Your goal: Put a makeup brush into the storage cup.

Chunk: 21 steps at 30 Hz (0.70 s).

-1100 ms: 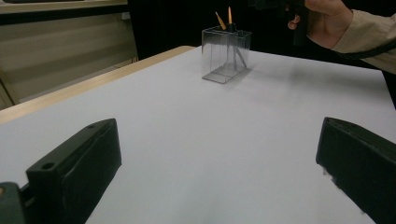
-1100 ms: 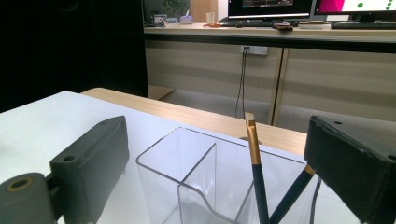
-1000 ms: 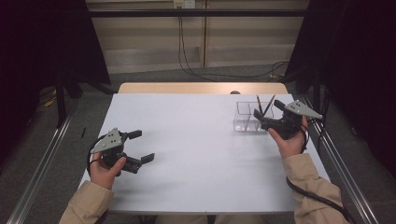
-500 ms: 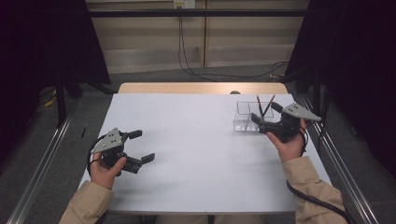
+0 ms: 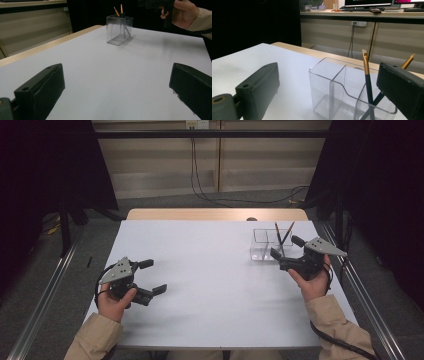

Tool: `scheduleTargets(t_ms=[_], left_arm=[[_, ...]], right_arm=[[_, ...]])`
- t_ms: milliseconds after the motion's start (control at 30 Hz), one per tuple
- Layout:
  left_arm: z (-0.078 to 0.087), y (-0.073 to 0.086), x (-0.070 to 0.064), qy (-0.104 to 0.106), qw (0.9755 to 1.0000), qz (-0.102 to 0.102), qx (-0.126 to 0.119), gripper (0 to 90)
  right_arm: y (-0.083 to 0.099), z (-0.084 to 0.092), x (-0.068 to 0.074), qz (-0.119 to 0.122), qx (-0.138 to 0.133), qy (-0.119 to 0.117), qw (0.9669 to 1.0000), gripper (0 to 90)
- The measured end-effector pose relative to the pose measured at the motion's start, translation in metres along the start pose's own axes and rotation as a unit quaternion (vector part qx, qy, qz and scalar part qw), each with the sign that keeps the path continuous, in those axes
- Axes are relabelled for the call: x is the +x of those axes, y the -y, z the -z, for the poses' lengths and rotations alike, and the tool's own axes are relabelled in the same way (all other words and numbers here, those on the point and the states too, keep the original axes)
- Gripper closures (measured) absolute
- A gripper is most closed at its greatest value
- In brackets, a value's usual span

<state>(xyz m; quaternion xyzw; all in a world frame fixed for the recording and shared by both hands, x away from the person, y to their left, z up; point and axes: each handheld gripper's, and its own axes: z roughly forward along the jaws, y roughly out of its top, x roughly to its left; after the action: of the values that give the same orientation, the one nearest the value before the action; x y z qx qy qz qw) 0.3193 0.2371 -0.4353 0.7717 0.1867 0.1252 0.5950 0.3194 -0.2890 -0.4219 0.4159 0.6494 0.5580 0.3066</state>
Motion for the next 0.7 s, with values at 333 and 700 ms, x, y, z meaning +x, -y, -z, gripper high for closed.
scheduleTargets(t_ms=[333,700], left_arm=[[0.000,0.001,0.000,0.001,1.0000,0.001,-0.001,0.0],[0.000,0.000,0.001,0.002,1.0000,0.001,-0.002,0.0]], right_arm=[[0.004,0.008,0.008,0.006,0.006,-0.015,0.9998,3.7],[0.007,0.018,0.016,0.004,0.008,-0.029,0.9995,3.7]])
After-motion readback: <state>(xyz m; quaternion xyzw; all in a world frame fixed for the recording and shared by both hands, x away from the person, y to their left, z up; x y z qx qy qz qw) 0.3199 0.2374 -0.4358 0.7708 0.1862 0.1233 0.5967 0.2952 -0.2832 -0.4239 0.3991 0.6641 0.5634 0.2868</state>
